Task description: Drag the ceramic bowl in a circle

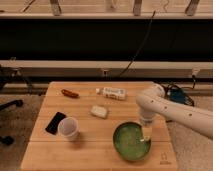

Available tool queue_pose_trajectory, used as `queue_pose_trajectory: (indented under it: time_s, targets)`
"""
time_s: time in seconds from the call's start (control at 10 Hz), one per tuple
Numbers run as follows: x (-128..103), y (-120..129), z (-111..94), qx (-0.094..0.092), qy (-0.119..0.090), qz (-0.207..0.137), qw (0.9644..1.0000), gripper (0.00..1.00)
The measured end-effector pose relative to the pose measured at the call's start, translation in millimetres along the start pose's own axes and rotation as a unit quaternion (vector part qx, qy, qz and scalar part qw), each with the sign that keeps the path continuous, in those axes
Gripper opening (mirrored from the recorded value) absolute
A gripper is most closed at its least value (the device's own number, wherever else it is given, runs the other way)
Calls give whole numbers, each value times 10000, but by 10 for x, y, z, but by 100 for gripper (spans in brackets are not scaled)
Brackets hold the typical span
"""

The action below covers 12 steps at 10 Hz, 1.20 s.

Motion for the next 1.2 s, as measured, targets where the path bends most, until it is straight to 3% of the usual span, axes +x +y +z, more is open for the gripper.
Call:
queue_pose_trajectory:
  time_s: [0.5,0.8,1.2]
  targets:
    - [-91,-109,182,-59,-371,377,9986,77]
    - [-111,-168,207,-119,-649,486,9966,50]
    - [-76,-191,167,-120,-765,542,9955,9]
